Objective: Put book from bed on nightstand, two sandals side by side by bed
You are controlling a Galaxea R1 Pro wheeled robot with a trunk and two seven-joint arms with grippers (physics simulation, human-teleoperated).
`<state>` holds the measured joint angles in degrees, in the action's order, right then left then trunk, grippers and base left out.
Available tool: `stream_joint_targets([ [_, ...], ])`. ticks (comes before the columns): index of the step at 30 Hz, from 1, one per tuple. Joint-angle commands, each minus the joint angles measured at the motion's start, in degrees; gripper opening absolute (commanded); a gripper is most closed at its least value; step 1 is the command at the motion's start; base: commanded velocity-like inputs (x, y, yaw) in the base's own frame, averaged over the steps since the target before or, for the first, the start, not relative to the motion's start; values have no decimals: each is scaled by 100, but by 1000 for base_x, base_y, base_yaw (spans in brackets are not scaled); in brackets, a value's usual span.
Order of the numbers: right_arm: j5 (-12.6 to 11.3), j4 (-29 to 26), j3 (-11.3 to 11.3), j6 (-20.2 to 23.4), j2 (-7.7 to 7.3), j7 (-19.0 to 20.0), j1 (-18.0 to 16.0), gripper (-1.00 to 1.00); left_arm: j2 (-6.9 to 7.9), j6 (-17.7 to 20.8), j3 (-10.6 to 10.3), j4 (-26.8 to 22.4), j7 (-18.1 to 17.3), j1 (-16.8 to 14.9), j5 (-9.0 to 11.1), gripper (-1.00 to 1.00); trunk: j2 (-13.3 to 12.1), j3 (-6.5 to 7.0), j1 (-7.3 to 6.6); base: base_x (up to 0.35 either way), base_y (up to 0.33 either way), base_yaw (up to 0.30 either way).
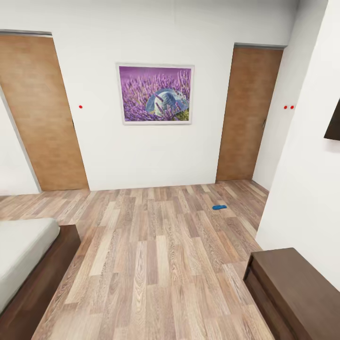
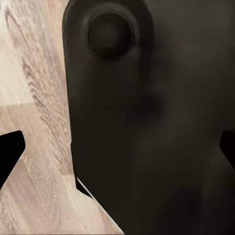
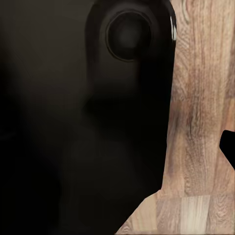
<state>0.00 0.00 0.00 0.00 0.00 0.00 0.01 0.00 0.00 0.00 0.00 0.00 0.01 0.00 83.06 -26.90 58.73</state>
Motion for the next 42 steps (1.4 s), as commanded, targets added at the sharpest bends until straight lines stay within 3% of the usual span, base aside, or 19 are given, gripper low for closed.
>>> stream_joint_targets([
  [1,-6,21,-9,-33,-26,-22,33,100,27,19,9,33,27,33,-33,100,2,-3,0,0,0,0],
  [5,-5,18,-9,-162,-28,10,140,100,15,12,9,28,20,54,-69,100,2,-3,0,0,0,0],
  [9,-5,33,-10,-290,-34,61,138,100,-91,24,1,-101,2,52,-54,100,2,-3,0,0,0,0],
  [17,11,-71,-67,-547,-78,63,130,100,-100,-112,-1,-359,-5,52,-78,100,2,-3,0,0,0,0],
  [26,-4,-362,-87,-836,-368,137,99,100,-92,-378,-5,-650,17,21,-112,100,2,-3,0,0,0,0],
  [33,-41,-588,-103,-646,-594,334,96,100,13,-346,-7,-876,-181,-83,-108,100,2,-3,0,0,0,0],
  [34,-94,-2859,-126,-591,-1636,1897,96,100,104,-358,-1,-4331,-1161,-97,-102,100,2,-3,0,0,0,0],
  [36,-183,-2882,-165,-670,-1642,2367,96,100,184,-375,6,-4351,-1391,-107,-95,100,2,-3,0,0,0,0],
  [38,-426,-2898,-238,-897,-1650,3026,96,100,352,-446,17,-4360,-1639,-117,-62,100,2,-3,0,0,0,0],
  [42,-783,-2867,-282,-1281,-1651,3406,96,100,481,-721,198,-4361,-1768,-122,47,100,2,-3,0,0,0,0],
])
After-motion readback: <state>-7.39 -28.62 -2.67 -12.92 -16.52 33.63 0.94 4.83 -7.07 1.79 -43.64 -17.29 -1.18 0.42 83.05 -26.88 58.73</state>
